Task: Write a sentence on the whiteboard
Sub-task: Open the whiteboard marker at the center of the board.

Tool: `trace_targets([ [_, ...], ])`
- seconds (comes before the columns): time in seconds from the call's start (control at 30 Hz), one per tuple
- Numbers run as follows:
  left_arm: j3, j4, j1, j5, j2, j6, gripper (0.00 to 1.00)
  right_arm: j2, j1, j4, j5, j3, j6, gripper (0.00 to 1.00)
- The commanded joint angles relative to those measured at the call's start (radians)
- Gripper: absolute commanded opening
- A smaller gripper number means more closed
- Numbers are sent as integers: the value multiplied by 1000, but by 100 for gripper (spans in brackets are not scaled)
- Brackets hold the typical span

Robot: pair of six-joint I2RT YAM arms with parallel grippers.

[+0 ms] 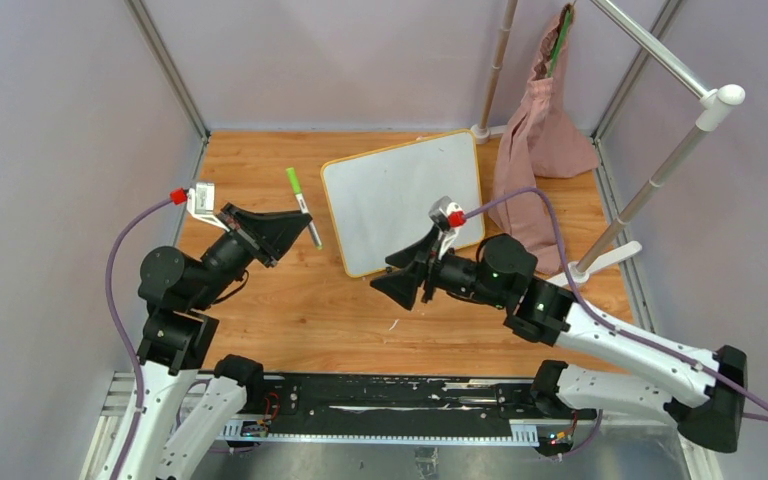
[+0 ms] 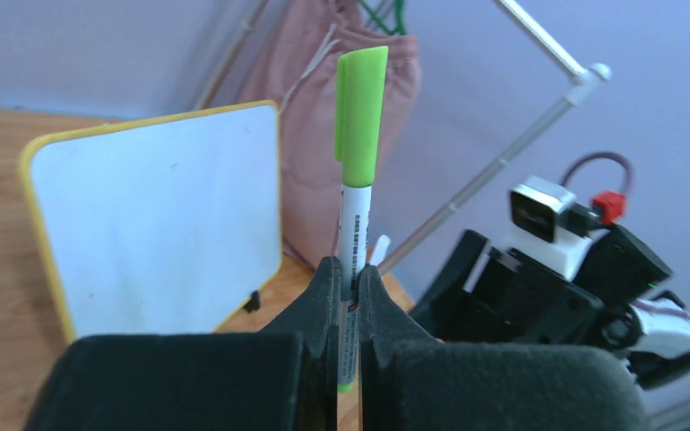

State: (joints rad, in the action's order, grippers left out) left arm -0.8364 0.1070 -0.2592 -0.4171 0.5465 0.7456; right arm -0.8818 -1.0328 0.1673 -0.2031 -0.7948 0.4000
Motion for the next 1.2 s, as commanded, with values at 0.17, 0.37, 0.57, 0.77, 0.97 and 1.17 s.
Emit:
trace_targets([
  [0.17,16,-168,-104,-91,-60,63,0,-254,-52,215,49,-243,-9,68],
  [0.37,-6,-168,-152,-97,-53,56,0,-319,-77,272,27,-304,-1,68],
  [0.57,-13,-168,-173,-98,-52,43,0,-350,-111,250,21,-366,-8,67],
  [0.77,-17,-168,-176,-101,-54,38,0,-340,-119,241,37,-361,-5,66],
  [0.97,-20,-167,-182,-104,-54,30,0,-233,-122,212,148,-272,-32,66],
  [1.17,-21,-168,-184,-100,-50,29,0,-200,-133,202,53,-264,-36,66],
])
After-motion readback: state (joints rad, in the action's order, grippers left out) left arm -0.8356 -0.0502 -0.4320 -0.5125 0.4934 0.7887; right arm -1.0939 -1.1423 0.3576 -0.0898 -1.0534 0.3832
